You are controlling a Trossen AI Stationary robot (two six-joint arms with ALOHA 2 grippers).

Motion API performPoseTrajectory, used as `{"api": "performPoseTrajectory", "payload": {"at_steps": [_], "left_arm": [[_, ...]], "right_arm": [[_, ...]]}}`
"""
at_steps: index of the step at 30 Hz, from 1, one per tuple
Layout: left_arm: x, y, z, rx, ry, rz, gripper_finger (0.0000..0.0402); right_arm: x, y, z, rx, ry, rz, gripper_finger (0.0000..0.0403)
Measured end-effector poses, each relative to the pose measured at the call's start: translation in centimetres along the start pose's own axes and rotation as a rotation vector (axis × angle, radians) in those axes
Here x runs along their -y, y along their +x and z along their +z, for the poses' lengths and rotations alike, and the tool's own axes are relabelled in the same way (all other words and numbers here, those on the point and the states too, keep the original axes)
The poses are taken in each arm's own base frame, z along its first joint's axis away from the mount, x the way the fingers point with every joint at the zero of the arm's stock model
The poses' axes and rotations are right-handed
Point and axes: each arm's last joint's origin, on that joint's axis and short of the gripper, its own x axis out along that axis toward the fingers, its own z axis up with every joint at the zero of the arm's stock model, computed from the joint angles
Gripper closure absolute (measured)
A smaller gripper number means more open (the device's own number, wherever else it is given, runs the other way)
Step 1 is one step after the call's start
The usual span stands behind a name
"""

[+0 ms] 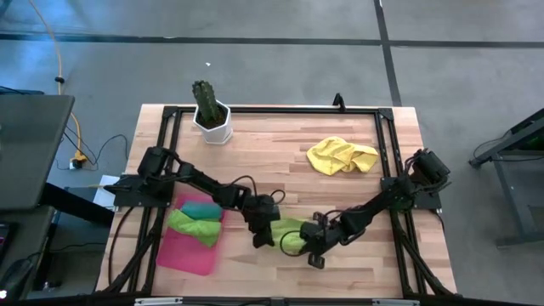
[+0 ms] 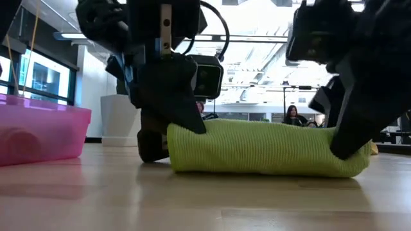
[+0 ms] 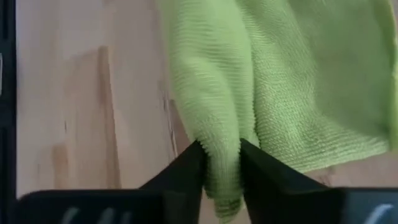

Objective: Roll microfiber towels into tight, uniform cylinder then place into a basket
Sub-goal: Roll the light green towel

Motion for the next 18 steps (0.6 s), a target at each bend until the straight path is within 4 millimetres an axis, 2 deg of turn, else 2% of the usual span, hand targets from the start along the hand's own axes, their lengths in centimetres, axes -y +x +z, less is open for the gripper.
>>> {"api": "performPoseTrajectory", "payload": {"at_steps": [7, 12, 18], "left_arm": [[-0.8, -0.6, 0.6, -0.013, -0.084, -0.004, 0.0384], [-1.0, -0.6, 0.5, -0.015, -0.090, 0.004, 0.0380], [-1.2, -0.7, 0.7, 0.003, -0.086, 0.025, 0.0379]], "right_arm": [[-1.2, -1.6, 1.6, -0.103, -0.315, -0.069, 0.0232], [-2.4, -3.4, 2.9, -0.154, -0.464, -0.102, 0.0223], [-4.8, -4.2, 3.0, -0.029, -0.609, -0.124, 0.0222]]}}
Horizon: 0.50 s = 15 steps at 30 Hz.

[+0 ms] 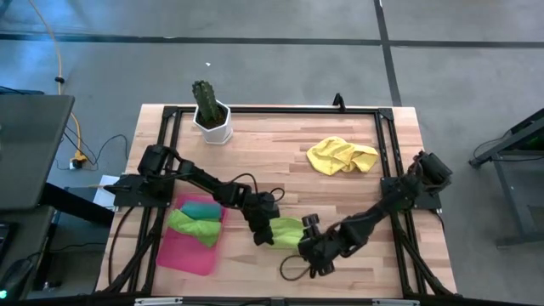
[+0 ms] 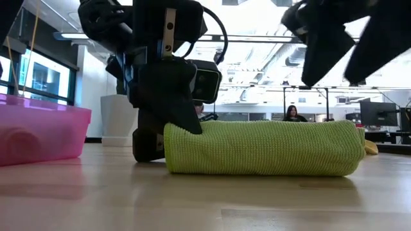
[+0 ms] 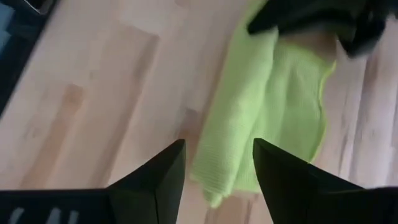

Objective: Roll microfiber towels into tight, uniform cylinder then place into a basket
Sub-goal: Roll the light green towel

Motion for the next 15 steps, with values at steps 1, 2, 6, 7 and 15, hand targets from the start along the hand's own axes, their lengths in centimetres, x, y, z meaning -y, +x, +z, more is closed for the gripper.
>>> {"api": "performPoseTrajectory", "payload": {"at_steps": [1, 2, 6, 7, 15], "left_arm": [[-0.1, 0.0, 0.1, 0.005, 0.004, 0.004, 0.0379], [-0.1, -0.1, 0.1, 0.012, 0.005, 0.010, 0.0379], [-0.4, -0.2, 0.3, 0.036, -0.002, 0.033, 0.0379], [-0.4, -0.3, 0.4, 0.040, -0.003, 0.036, 0.0379], [-0.6, -0.3, 0.5, 0.086, -0.038, 0.088, 0.0378]], "right_arm": [[-0.5, 0.0, -0.1, 0.020, -0.010, -0.004, 0.0222], [-1.0, 0.1, -0.4, 0.033, -0.022, -0.014, 0.0222], [-2.7, 0.6, -1.8, 0.078, -0.036, -0.093, 0.0222], [-3.0, 0.7, -2.1, 0.090, -0.038, -0.107, 0.0222], [-4.1, 2.0, -4.5, 0.179, -0.071, -0.130, 0.0222]]}}
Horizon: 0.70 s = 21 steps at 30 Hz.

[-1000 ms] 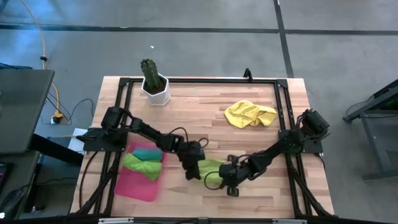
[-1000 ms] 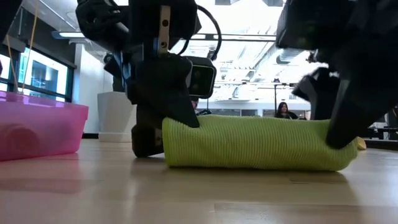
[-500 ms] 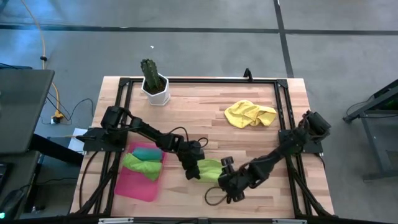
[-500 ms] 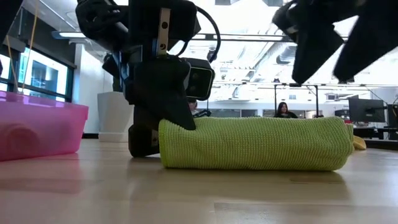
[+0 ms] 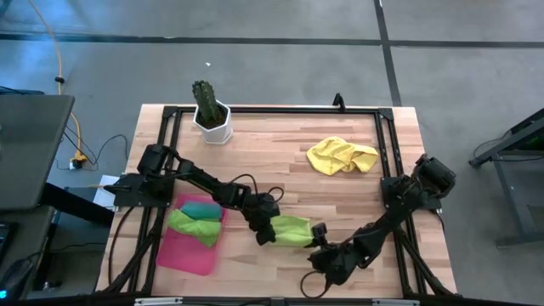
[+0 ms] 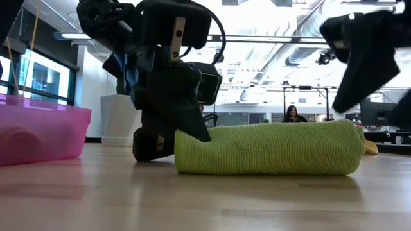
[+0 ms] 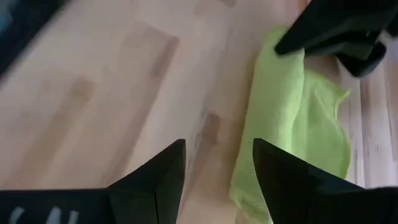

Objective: Roll microfiber towels into tight, uniform cylinder then place into a basket
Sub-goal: Roll the light green towel

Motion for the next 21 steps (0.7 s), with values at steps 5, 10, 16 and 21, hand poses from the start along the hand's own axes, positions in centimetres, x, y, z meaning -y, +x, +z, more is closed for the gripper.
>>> {"api": "performPoseTrajectory", "payload": {"at_steps": [5, 10, 16, 21], "left_arm": [[0.0, 0.0, 0.0, 0.015, -0.025, 0.013, 0.0378], [0.0, 0.0, 0.1, 0.016, -0.027, 0.013, 0.0378], [0.0, 0.0, 0.1, 0.015, -0.028, 0.011, 0.0378], [0.0, 0.0, 0.2, 0.032, -0.026, 0.008, 0.0377]], "right_arm": [[0.5, 0.7, -1.8, -0.026, 0.020, -0.067, 0.0222], [1.5, 1.5, -2.9, -0.022, 0.020, -0.118, 0.0222], [2.5, 2.1, -3.3, -0.035, 0.041, -0.125, 0.0222], [2.8, 2.4, -3.3, -0.049, 0.126, -0.084, 0.0222]]}}
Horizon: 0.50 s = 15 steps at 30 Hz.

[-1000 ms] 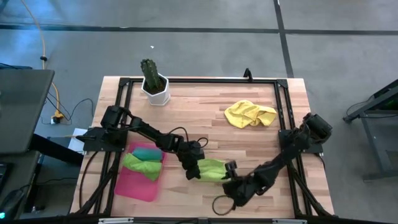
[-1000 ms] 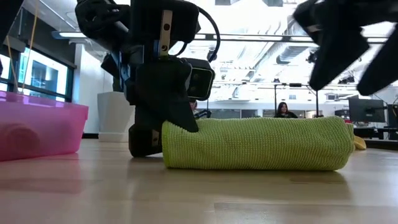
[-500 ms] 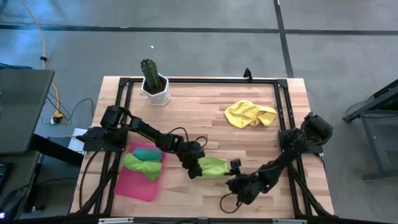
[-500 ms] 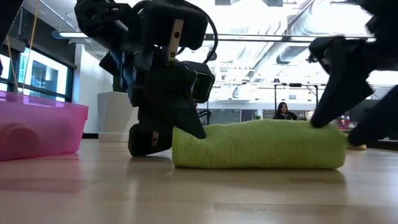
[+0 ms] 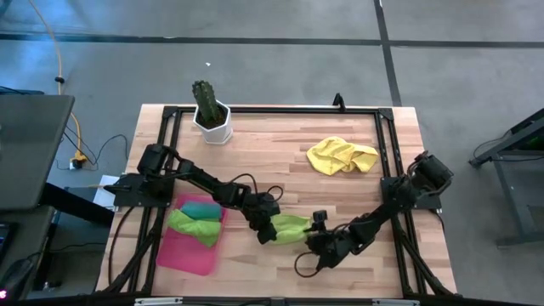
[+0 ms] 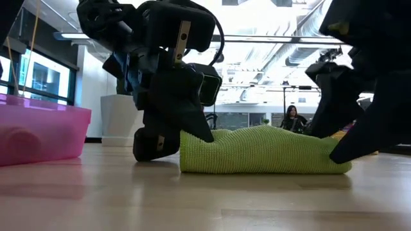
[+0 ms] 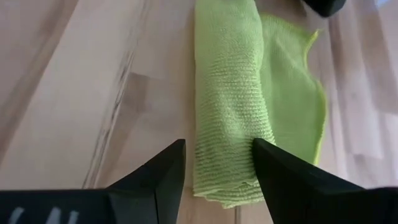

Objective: Roll microfiber towels into tight, uniform cylinder then place into a basket
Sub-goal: Roll the light green towel

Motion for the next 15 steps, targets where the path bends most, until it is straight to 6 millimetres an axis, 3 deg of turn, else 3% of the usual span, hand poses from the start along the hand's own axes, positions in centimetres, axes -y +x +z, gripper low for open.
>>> {"api": "performPoseTrajectory", "payload": {"at_steps": [9, 15], "left_arm": [[0.1, 0.0, 0.1, 0.012, 0.033, -0.012, 0.0365], [0.0, -0.1, 0.2, 0.016, 0.035, -0.014, 0.0359]], "right_arm": [[-0.5, 1.2, -0.8, -0.043, 0.129, 0.015, 0.0234], [-0.7, 1.1, -0.9, -0.048, 0.171, 0.021, 0.0318]]}}
